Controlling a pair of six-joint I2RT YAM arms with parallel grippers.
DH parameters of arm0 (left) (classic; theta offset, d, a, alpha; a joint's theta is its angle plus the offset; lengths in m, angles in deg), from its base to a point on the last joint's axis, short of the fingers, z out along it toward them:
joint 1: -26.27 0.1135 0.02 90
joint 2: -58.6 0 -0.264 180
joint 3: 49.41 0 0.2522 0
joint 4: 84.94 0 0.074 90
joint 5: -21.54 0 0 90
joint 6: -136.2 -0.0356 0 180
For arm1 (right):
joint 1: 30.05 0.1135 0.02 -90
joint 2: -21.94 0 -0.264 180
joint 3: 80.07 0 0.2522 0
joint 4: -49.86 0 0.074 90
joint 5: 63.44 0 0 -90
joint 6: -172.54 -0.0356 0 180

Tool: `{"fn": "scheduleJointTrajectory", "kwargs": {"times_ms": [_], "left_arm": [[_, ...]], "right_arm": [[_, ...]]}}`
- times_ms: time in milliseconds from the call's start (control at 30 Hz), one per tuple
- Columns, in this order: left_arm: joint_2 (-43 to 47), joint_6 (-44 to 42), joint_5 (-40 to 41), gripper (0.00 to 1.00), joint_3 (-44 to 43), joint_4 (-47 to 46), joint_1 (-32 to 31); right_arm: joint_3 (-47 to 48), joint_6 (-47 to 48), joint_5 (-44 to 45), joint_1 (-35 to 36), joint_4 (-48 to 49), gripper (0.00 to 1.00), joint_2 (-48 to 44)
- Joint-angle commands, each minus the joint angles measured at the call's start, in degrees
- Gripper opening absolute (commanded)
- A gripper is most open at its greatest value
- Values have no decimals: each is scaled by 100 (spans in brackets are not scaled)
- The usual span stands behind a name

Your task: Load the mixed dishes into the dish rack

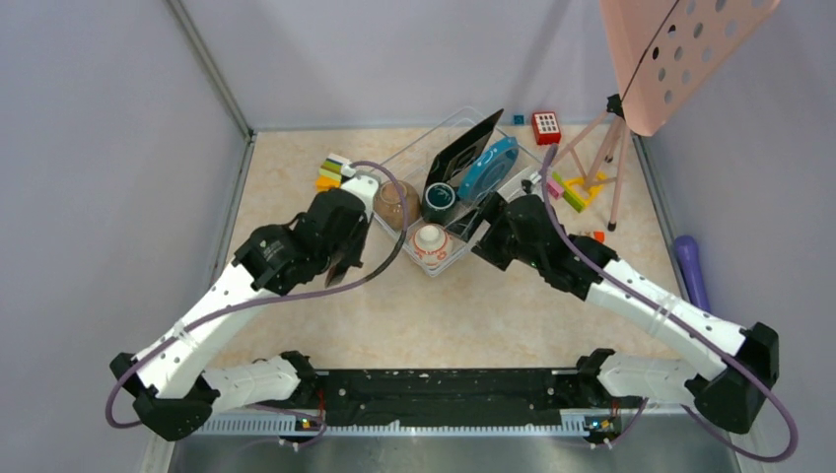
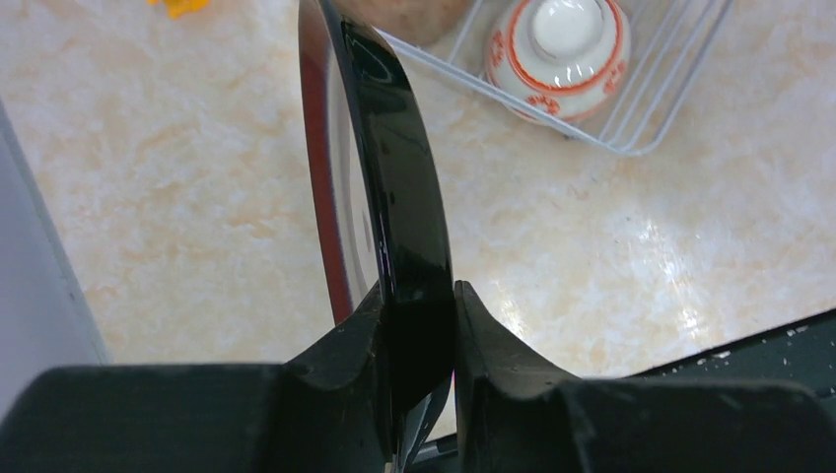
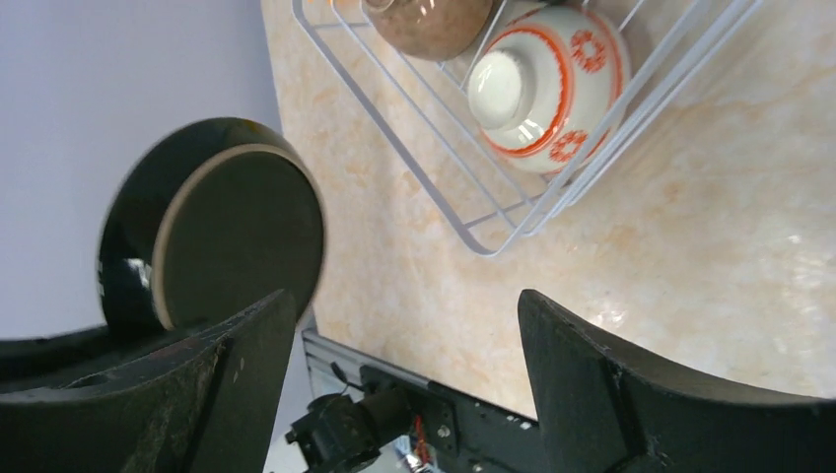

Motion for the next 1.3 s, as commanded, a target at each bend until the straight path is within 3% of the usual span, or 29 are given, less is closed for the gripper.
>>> {"fn": "scheduleJointTrajectory", "kwargs": {"times_ms": [0,133,267,367,600,833,1267], "left_arm": [[-329,-1008,-354,0,-941,-1035,601],[-927,-1573,-946,0,-1691,-1465,1365],[-1480,-1740,-2421,0,-2231,-2061,2435],[-1780,-1910,-3092,0,-2249,-2884,2879],[-2930,-2133,-4755,0,-2857,-4176,3380],[-3876,-1833,-6394,0,-3423,-5113,3597],[-4943,-1081,-7384,0,-3439,-6984,3535]], "right_arm": [[-261,738,663,-124,48,81,-591],[-433,1136,821,-156,44,82,-1036],[-552,1676,877,-173,81,85,-1386],[-687,2328,572,-180,294,86,-1613],[-791,2965,-178,-402,504,88,-1773],[-799,3268,-268,-462,667,88,-1741],[-994,3271,-608,-726,1176,90,-1454]]}}
